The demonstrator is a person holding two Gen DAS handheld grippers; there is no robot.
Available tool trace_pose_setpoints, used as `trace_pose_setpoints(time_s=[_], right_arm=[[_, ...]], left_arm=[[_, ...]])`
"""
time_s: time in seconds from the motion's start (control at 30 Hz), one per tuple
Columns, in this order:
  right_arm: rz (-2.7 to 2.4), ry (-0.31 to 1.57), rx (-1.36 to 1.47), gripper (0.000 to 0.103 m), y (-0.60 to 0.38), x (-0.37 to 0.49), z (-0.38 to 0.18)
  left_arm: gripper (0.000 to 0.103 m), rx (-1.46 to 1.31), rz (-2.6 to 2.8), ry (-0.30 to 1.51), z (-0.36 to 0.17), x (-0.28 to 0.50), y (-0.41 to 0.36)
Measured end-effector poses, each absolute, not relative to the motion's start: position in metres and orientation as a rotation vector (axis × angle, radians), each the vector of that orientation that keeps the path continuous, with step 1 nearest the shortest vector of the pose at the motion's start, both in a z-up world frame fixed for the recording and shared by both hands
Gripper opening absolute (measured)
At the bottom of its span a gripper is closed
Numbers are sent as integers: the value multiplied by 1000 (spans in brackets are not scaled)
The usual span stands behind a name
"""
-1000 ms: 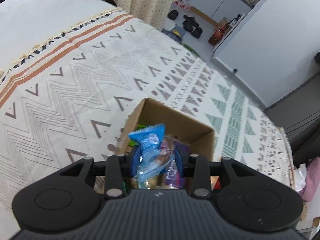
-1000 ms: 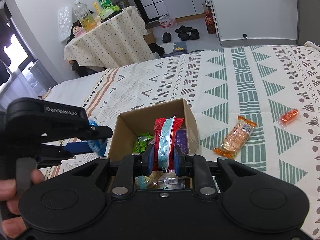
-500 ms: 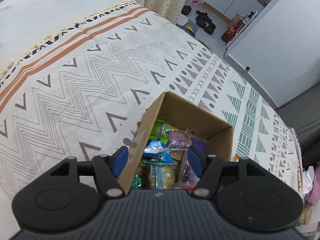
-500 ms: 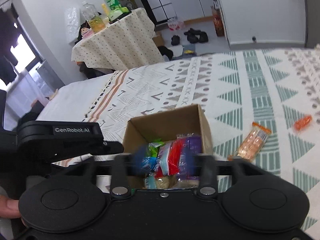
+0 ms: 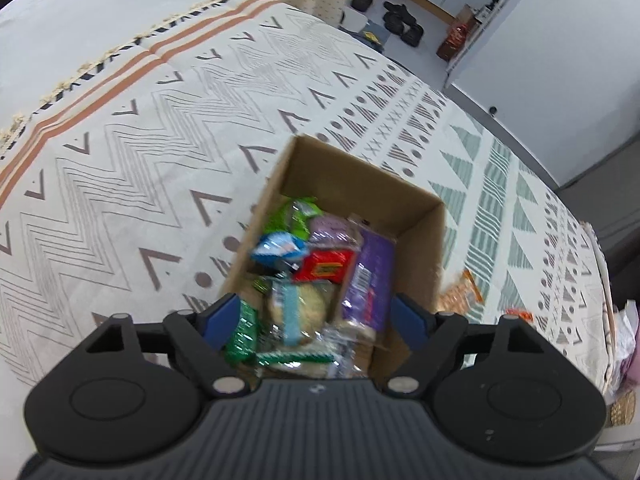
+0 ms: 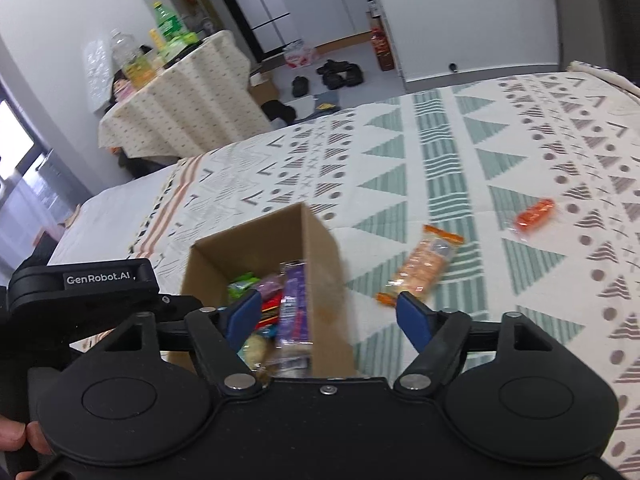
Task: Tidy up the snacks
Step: 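Move both tools back toward the biscuit packet and orange candy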
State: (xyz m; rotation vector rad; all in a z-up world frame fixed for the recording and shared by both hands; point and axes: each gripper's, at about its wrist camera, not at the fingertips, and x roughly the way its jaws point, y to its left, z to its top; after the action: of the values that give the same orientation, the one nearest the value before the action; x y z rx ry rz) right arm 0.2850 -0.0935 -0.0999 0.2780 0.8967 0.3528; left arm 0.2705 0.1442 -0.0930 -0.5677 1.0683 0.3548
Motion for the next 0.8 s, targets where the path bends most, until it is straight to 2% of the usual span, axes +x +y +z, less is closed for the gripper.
trace_pose_setpoints(time_s=[0.07, 0.2, 0.3, 0.43, 0.8], right_arm=[[332, 888, 275, 81, -102, 282, -100], [313, 884, 282, 85, -119, 281, -102], [296, 879, 289, 88, -131, 280, -103], [278, 874, 303, 93, -147, 280, -104], [270, 862, 279, 98, -176, 278, -107]], left_arm=[[84, -547, 349, 1058, -91, 271, 134], [97, -534, 335, 1037, -88, 272, 116], [103, -527, 329, 1033, -87, 273, 104], [103, -516, 316, 1027, -86, 275, 89], [103, -503, 281, 1016, -86, 280, 53]])
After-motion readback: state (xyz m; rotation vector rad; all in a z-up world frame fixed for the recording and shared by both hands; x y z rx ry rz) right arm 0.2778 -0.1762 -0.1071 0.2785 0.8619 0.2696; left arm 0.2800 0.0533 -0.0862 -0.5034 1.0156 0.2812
